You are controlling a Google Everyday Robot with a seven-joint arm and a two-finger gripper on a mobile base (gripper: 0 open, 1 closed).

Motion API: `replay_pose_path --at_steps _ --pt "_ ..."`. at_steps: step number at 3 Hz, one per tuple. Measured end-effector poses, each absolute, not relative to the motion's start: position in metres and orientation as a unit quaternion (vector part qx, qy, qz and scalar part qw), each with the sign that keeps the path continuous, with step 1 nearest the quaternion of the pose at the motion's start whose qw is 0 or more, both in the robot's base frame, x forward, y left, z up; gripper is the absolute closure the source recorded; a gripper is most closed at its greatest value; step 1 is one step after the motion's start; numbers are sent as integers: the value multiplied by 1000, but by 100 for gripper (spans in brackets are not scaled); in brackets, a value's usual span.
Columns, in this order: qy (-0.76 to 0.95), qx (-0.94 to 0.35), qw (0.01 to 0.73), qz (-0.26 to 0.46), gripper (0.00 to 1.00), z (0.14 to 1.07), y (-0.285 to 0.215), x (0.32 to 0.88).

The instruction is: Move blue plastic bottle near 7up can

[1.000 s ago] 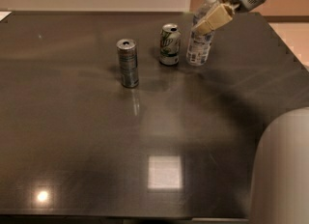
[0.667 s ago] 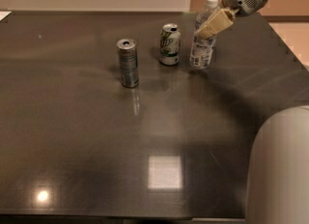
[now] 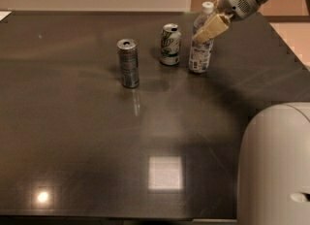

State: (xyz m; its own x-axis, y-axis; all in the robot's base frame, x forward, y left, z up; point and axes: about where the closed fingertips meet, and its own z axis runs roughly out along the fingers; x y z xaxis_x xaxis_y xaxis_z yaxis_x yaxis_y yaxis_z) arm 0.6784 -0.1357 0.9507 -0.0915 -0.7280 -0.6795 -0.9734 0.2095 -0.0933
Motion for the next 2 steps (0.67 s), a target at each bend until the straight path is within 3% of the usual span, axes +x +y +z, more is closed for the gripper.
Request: replay_pose_path --at_steps 2 --pt "709 -602 307 199 37 942 -125 689"
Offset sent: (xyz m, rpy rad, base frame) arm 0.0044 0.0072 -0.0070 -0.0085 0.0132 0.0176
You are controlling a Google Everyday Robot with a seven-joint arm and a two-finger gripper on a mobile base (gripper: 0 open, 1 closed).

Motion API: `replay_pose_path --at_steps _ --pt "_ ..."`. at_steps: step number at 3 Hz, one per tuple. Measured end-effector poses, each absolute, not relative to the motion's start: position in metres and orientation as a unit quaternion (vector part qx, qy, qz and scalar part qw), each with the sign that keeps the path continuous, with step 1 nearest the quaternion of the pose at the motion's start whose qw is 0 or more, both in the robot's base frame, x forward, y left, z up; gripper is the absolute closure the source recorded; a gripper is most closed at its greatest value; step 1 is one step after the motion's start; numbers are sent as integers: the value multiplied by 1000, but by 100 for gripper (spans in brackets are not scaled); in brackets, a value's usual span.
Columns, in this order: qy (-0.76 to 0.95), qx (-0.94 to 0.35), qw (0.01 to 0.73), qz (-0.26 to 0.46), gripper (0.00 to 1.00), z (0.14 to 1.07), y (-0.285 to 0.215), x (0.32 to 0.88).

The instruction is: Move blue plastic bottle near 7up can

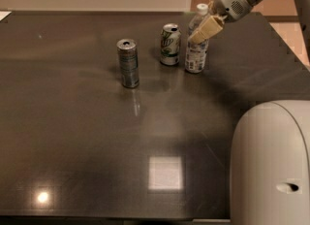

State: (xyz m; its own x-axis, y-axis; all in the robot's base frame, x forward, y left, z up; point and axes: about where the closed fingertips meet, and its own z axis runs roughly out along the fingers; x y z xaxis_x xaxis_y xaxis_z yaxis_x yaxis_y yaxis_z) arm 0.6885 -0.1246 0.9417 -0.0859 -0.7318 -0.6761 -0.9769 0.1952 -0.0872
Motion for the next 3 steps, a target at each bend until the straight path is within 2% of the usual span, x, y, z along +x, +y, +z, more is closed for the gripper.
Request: replay_pose_path --at_steps 1,2,3 --pt "709 -601 311 199 14 940 -122 693" --pt "709 -599 315 199 0 938 -119 697" --pt "709 -599 315 199 0 938 -119 697"
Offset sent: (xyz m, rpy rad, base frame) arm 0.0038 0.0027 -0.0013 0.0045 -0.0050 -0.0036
